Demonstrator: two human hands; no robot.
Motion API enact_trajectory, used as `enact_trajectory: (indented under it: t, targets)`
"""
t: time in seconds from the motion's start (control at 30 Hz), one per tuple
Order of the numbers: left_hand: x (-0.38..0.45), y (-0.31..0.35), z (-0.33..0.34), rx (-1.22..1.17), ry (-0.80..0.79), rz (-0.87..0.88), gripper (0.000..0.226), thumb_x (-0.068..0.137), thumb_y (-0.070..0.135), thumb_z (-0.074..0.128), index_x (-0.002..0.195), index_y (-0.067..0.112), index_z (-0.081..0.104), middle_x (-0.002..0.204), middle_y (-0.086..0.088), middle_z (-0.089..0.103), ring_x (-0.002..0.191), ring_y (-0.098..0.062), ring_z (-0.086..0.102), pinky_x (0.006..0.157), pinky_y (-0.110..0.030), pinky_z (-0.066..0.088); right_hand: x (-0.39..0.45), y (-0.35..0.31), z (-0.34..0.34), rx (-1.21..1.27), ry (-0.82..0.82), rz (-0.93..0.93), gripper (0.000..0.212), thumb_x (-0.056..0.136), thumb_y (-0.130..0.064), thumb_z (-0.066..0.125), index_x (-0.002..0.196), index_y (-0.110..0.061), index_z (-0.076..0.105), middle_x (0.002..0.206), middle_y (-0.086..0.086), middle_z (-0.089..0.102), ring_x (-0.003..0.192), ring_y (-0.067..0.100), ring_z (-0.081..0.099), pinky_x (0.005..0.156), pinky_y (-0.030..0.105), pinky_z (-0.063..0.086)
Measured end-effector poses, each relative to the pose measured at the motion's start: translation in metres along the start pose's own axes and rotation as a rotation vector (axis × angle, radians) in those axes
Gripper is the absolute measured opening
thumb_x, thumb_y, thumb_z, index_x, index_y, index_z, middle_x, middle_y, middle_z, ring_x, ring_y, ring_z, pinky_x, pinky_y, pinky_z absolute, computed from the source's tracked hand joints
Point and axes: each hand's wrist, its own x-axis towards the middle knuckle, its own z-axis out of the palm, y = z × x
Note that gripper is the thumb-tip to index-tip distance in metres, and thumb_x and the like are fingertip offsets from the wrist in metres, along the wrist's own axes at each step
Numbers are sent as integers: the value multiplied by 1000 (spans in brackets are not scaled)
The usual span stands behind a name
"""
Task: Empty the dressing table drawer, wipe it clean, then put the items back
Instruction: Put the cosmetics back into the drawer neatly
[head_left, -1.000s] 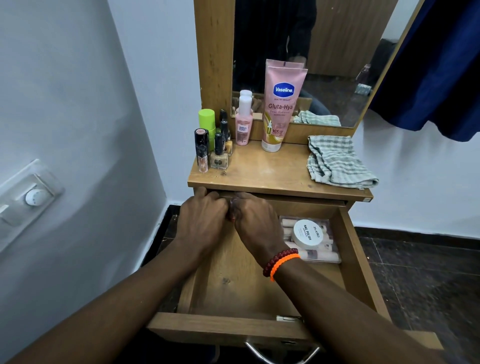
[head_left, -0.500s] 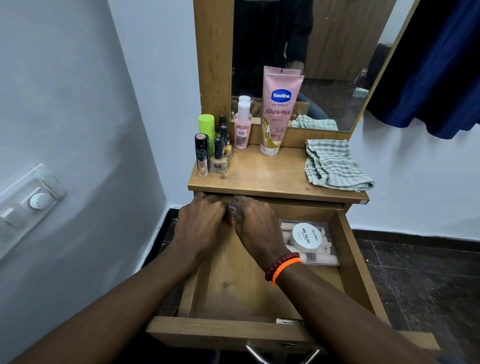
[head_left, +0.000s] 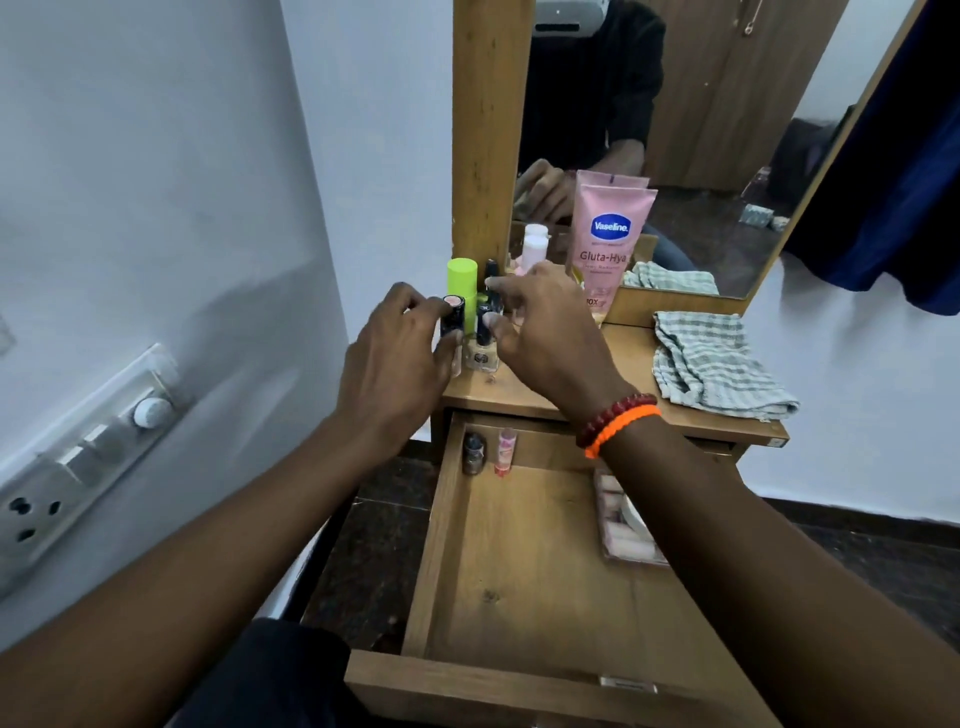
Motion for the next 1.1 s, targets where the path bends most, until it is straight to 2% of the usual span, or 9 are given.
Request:
enact_trajectory:
  t: [0.1,0.23,0.47,0.53,0.63,0.73,0.83,0.97,1.1]
  targets:
    - [5,0,3,27,-6,-15,27,99,30,64,122,18,73,110,-5,60,92,-23,62,64,-31,41,7,-1,9,-15,-7,-27,30,97,-22,66,123,-9,74,112,9,61,93,13,48,79,24,37]
    - [2,-2,6,46,5,36,24,97,32,65,109,15,77,106,-4,62,92,-22,62,66,-37,53,7,4,18,-3,10,-42,23,95,-21,69,110,-7,79,107,9,65,94,17,58,80,23,38]
    - [-1,0,4,-79,6,12,13,91,25,72,100,17,78,94,-4,77,83,-23,69,72,-39,55,7,3,15,98,43,-19,17,89,-12,74,103,-4,81,101,11,78,89,22,72,81,38,61]
    - [-2,1,-2,-147,3,34,12,90,20,74,101,16,78,94,-2,78,82,-19,69,75,-38,56,5,3,8,120,46,4,16,88,-12,76,101,-6,82,99,9,79,87,17,71,81,34,61]
    - [-10,6,-15,-217,-12,114,18,89,18,78,106,15,80,96,-1,78,72,-5,63,74,-27,53,-4,3,-11,181,35,48,13,86,-12,79,98,-8,82,96,5,78,77,3,63,69,6,49]
    - [-25,9,-22,-265,-108,204,26,88,19,79,114,15,79,100,0,77,70,3,58,71,-21,51,-19,5,-30,214,24,99,12,83,-12,81,95,-12,82,94,2,77,79,3,67,65,5,47]
    - [-40,6,-13,-260,-269,279,25,89,18,78,113,18,79,97,3,75,75,-2,61,67,-10,43,-42,10,-39,248,-42,141,10,81,-8,81,89,-13,82,80,-8,75,70,-2,69,66,11,54]
    - [-58,-1,13,-187,-397,288,24,88,17,77,109,26,79,96,6,69,82,-9,60,69,-27,50,-77,19,-26,271,-144,204,10,83,-8,80,92,-12,82,76,-3,76,67,0,71,63,10,56]
    - [-68,-7,30,-126,-468,261,25,87,16,75,111,25,78,101,4,63,94,-13,59,74,-29,50,-98,30,2,234,-161,251,12,81,-5,80,89,-14,83,76,-2,77,67,2,70,62,17,59]
